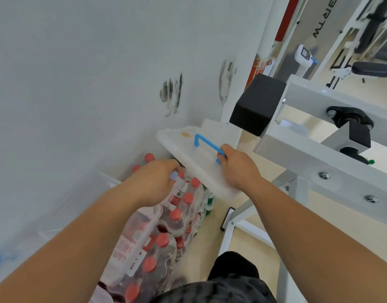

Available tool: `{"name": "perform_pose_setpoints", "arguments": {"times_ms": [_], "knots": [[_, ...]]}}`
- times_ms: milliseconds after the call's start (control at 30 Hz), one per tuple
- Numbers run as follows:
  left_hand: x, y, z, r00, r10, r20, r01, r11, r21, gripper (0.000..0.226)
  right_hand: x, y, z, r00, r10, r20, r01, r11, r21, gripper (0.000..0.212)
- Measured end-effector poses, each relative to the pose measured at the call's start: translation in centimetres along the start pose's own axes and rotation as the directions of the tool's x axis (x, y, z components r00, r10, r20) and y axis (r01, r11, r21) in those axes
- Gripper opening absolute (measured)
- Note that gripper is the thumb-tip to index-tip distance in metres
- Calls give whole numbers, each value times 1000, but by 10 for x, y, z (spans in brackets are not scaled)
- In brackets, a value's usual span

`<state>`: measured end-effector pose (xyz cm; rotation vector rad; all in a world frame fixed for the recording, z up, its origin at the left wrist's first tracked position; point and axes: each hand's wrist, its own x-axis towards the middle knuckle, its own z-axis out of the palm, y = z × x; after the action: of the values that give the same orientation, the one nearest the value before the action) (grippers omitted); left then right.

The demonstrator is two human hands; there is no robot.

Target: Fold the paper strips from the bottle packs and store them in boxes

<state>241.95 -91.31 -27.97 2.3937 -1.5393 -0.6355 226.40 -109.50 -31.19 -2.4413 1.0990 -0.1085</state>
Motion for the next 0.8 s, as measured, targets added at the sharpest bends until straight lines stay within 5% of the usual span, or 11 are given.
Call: {"name": "perform_pose_setpoints", "arguments": {"times_ms": [167, 333, 567, 667, 800], "knots": [[-43, -13, -19, 958, -73, -276, -1, 966, -258, 23, -7, -17, 6, 988, -144, -49, 144, 989, 16, 16], [-84, -35, -34, 809, -216, -547, 35, 946, -321, 26, -15, -43, 8, 918, -395, -33, 396, 918, 30, 14], [-125, -42, -54, 735, -237, -635, 91, 963, -254, 30, -31, -72, -5, 765, -634, 112, 631, 773, 60, 25], [-137, -38, -60, 748, -279, -602, 108, 947, -304, 25, -38, -83, -5, 714, -681, 164, 677, 731, 83, 29], [-149, -39, -61, 774, -311, -552, 135, 932, -336, 23, -41, -109, 14, 554, -804, 214, 808, 582, 94, 29]]}}
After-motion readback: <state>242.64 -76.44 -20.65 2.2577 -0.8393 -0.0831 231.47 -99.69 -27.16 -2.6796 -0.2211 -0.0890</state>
